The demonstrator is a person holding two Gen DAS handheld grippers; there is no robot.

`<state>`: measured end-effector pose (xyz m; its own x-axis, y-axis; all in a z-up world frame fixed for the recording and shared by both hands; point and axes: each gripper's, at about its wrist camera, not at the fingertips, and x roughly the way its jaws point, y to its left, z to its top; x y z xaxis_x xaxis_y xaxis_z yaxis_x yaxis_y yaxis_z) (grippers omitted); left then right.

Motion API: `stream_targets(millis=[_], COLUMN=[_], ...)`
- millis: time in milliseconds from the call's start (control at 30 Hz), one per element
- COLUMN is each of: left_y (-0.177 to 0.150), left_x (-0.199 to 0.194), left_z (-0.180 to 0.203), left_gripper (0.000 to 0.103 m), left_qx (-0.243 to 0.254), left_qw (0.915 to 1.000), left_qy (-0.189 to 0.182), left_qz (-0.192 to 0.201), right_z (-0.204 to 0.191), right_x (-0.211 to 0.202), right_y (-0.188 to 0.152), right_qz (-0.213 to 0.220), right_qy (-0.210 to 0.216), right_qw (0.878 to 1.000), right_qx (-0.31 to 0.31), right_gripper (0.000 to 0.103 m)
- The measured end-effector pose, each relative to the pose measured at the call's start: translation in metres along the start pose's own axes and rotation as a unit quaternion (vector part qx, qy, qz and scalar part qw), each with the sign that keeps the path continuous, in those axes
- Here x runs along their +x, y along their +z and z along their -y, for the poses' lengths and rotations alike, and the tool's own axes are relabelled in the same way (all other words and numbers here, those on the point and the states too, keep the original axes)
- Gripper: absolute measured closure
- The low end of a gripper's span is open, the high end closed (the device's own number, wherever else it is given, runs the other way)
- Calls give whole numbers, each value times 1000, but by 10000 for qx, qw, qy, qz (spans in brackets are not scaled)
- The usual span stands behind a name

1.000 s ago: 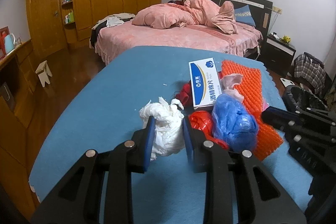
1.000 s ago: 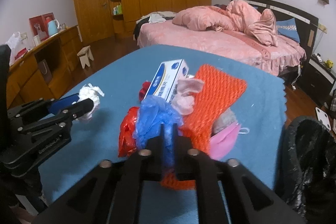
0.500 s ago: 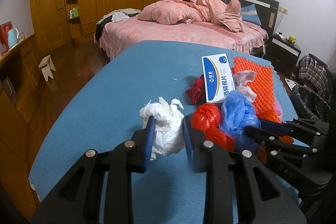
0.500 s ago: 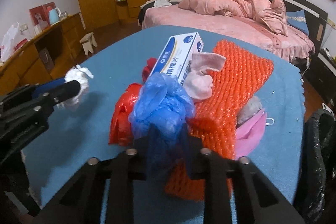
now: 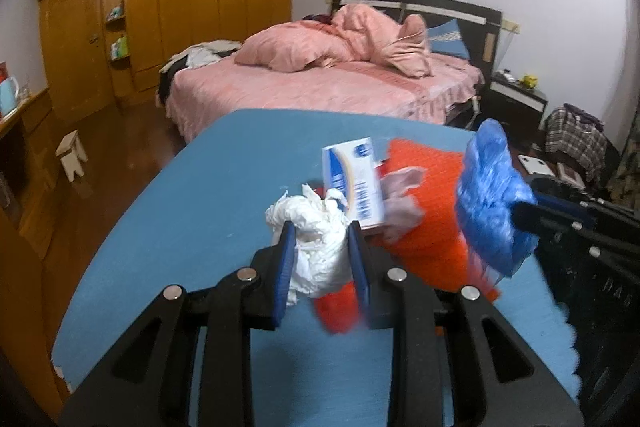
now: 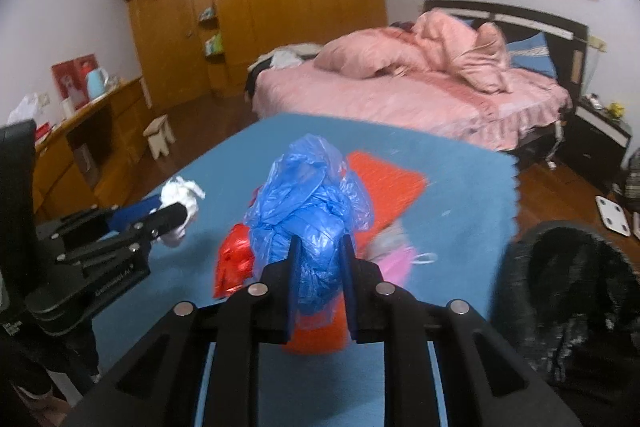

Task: Collect trash
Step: 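Carry the tissue and blue bag in both tools over the black bin, then open both tools to drop the tissue and blue bag into the bin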

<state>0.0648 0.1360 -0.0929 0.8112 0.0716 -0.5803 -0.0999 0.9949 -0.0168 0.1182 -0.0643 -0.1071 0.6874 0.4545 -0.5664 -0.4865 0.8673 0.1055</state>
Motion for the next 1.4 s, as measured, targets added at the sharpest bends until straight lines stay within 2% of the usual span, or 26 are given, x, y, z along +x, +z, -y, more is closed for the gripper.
stream_targets(millis=[200,400,633,833,933,1000,1033,1067,1133,1267,1367,1400], left_y=[12,19,23,22,20,18,17,17,15,14,14,15], left_x=[-3,3,20,39,44,47,49,50,51,47,43,41], left_z=[49,110,191,257,280,291,295,296,294,269,238,230], left_gripper=[77,77,77,76,71,58,52,47,43,30,20,19], left_qx=[232,541,827,1033,1129,1199,1237,1262,1259,1164,1071,1052], left_qw=[9984,9920,9766,9623,9559,9516,9500,9498,9503,9593,9687,9711], left_qy=[-506,-1133,-1983,-2516,-2710,-2830,-2865,-2860,-2847,-2572,-2237,-2137], left_qz=[113,145,55,-34,-65,-88,-100,-103,-101,25,139,159], right_z=[48,105,173,211,224,230,234,236,238,231,221,215], right_x=[-38,-63,-87,-106,-115,-119,-121,-123,-125,-125,-120,-118], right_y=[0,-12,-41,-60,-70,-73,-74,-76,-77,-75,-68,-64], right_qz=[201,206,83,19,-16,-29,-28,-23,9,91,193,232], right_qy=[-590,-1227,-1941,-2405,-2602,-2709,-2751,-2803,-2874,-2902,-2827,-2782], right_qw=[9975,9897,9736,9591,9520,9478,9460,9441,9414,9410,9444,9461], right_qx=[331,712,1202,1496,1613,1681,1716,1734,1764,1739,1668,1642], right_gripper=[84,84,84,84,79,77,71,62,48,19,7,6])
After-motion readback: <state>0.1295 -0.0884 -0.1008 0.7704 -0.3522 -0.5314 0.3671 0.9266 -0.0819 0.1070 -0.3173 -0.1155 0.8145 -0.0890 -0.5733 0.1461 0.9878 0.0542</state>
